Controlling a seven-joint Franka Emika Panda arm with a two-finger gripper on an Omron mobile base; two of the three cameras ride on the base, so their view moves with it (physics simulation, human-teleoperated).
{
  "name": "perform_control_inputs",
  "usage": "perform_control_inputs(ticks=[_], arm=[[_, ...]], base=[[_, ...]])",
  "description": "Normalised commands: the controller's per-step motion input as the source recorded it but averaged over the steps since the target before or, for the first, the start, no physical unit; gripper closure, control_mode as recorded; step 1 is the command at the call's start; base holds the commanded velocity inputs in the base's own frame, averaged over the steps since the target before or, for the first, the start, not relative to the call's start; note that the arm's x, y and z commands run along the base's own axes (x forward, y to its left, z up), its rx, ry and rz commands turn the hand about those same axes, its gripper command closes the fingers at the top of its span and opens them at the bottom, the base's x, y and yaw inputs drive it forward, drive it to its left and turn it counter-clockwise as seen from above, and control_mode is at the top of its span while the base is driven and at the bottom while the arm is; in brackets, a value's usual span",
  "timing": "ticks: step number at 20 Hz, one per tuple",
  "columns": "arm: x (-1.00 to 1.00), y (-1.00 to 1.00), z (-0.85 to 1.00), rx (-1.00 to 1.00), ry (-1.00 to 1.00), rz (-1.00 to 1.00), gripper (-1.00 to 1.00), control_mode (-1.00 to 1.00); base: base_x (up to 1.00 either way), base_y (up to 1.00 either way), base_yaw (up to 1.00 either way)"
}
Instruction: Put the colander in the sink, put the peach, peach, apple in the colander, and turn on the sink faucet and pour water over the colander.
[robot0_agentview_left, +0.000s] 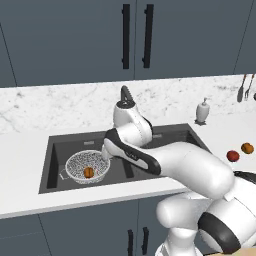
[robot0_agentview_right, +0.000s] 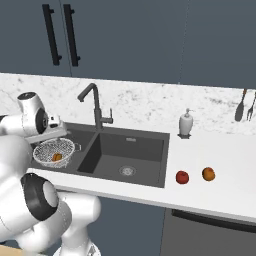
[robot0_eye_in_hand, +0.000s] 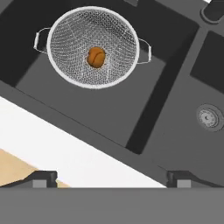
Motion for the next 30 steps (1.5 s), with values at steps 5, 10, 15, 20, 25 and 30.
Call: perform_control_inputs(ticks=[5,10,15,20,25,30], arm=[[-0.35,-0.69,0.19,0.0,0.01,-0.13,-1.0,-1.0],[-0.18,-0.82,0.13,0.0,0.0,-0.15,-1.0,-1.0],[-0.14,-0.86,0.06,0.0,0.0,-0.33,-1.0,-1.0],[-0.07,-0.95,0.08,0.06,0.0,-0.34,-1.0,-1.0],[-0.01,-0.98,0.05,0.1,0.02,-0.3,-1.0,-1.0],[-0.05,-1.0,0.04,0.11,0.01,-0.29,-1.0,-1.0]], base=[[0.0,0.0,0.0],[0.0,0.0,0.0],[0.0,0.0,0.0],[0.0,0.0,0.0],[0.0,0.0,0.0],[0.0,0.0,0.0]])
